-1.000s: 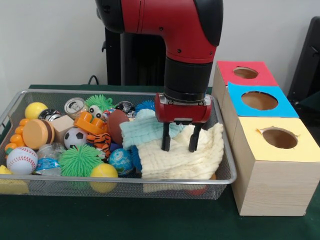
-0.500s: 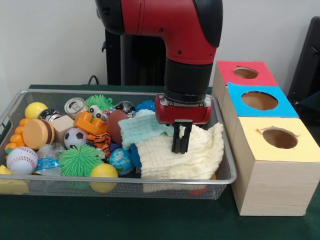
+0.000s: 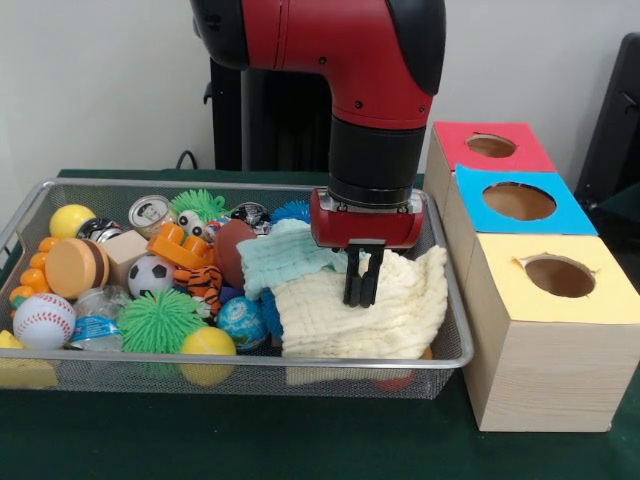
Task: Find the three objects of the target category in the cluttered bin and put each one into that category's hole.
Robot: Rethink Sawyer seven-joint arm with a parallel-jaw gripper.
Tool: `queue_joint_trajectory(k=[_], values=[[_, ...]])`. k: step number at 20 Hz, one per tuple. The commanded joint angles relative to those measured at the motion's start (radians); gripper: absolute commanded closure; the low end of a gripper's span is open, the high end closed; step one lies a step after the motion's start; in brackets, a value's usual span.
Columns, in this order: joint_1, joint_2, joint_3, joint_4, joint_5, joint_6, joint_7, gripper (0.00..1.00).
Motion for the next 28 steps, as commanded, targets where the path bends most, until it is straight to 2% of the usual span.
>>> queue_joint_trajectory(k=[1, 4, 12, 13, 23, 28], values=[[-0.008, 0.038, 0.012, -0.001, -0.069, -0.040, 0.034, 1.00], [-0.001, 0.043, 0.003, -0.003, -0.066, -0.049, 0.052, 1.00], [-0.009, 0.043, 0.019, -0.007, -0.068, -0.026, 0.023, 1.00], [-0.010, 0.043, 0.020, -0.006, -0.069, -0.025, 0.020, 0.00], [-0.007, 0.044, 0.019, -0.007, -0.075, -0.013, 0.009, 0.00], [-0.008, 0.072, 0.024, -0.005, -0.066, -0.012, 0.020, 0.00]])
